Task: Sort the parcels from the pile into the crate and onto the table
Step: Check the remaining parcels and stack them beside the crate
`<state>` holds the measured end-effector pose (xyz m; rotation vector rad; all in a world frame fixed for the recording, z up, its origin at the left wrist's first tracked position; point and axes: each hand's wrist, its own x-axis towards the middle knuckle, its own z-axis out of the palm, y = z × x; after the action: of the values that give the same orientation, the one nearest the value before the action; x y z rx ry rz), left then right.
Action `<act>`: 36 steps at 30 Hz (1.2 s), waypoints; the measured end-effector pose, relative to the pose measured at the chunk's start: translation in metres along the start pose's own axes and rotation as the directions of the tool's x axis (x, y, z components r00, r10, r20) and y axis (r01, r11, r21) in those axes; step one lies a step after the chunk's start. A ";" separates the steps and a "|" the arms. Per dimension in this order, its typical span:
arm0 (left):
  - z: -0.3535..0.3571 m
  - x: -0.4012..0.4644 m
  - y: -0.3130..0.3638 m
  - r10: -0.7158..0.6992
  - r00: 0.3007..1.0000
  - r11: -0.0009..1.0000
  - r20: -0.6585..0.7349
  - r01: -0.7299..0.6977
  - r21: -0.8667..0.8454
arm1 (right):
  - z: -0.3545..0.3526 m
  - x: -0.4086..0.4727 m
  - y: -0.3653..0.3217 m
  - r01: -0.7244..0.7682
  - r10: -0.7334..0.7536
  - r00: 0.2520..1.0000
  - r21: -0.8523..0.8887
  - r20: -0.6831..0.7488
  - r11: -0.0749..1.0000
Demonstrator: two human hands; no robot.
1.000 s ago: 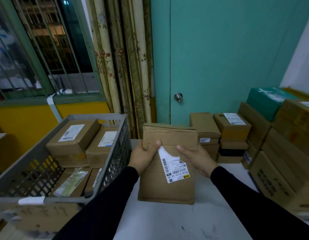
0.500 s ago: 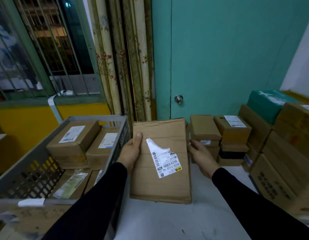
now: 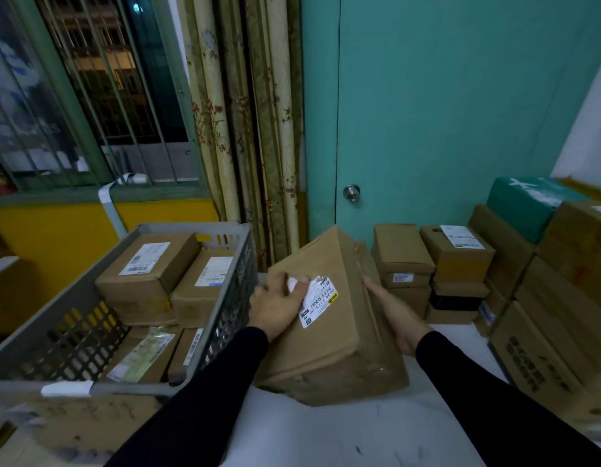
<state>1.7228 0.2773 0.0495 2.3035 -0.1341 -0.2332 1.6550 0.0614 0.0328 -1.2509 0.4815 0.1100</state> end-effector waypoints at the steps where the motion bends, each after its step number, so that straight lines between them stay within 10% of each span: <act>1: 0.005 0.000 0.003 0.018 0.998 0.997 0.065 -0.023 0.075 | 0.000 0.001 0.001 0.004 -0.004 1.000 0.014 -0.006 1.000; 6: 0.029 -0.008 0.025 0.051 0.958 0.887 0.283 0.087 -0.454 | 0.001 0.005 0.007 -0.017 0.016 0.996 -0.009 -0.092 1.000; 12: 0.023 -0.013 0.028 0.055 0.962 0.700 0.266 0.153 -0.697 | 0.001 -0.003 -0.002 0.096 -0.096 0.995 0.066 -0.009 0.993; 36: 0.011 -0.018 0.026 0.055 0.983 0.748 0.174 0.075 -0.659 | 0.013 -0.010 -0.002 0.198 -0.197 0.979 0.000 0.052 0.980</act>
<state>1.7026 0.2547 0.0632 1.5589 -0.1078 -0.4252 1.6505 0.0744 0.0422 -1.2910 0.3101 -0.0246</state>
